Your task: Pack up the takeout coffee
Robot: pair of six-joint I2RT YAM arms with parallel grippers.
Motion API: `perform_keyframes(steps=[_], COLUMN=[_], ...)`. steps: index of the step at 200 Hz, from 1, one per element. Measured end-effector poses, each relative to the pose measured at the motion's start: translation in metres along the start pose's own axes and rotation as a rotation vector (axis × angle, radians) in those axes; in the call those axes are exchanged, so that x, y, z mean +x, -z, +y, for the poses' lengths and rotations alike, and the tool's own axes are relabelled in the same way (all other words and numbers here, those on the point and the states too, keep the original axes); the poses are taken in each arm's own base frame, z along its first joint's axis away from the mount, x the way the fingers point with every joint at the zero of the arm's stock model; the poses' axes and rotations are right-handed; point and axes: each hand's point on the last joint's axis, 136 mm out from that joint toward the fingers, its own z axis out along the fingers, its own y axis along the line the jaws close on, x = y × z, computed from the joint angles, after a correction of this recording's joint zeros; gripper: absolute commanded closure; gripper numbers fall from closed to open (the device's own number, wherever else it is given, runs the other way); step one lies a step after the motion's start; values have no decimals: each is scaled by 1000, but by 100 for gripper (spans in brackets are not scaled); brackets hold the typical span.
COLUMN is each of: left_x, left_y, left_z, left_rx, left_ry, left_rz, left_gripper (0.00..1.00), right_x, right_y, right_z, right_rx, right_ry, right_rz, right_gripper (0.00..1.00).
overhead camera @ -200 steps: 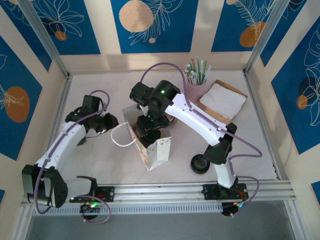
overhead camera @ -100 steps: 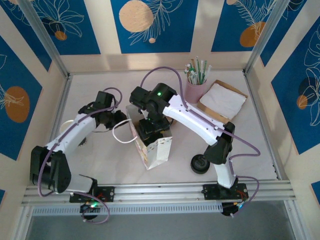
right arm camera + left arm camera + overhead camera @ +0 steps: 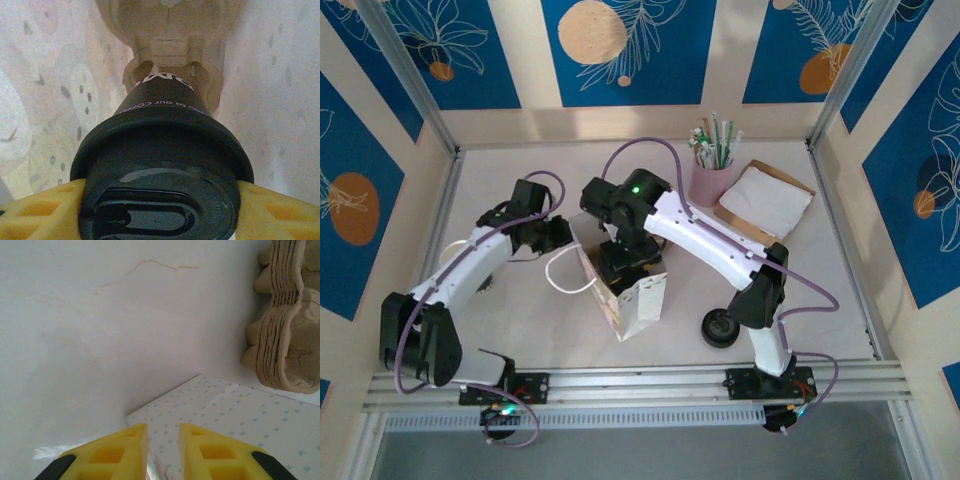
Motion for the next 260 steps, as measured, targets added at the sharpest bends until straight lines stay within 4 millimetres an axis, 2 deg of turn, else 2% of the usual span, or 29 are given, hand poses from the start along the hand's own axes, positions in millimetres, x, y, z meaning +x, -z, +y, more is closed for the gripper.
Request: perform_keyframes(steps=[32,221,260], left_x=[-2,-3,-2], left_y=[8,8,8], left_z=[0,-1,0], left_rx=[-2,-2,-2], left_ry=[-8,-8,-8], left_rz=[-24,-25,-25], left_gripper=[77,77,77], right_x=[3,3,-4], right_y=[-6,-6,-4], right_z=[-2,-3,-5], right_rx=[12,13,32], right_ry=[0,14,16], right_rz=[21,22,-6], right_gripper=[44,45,45])
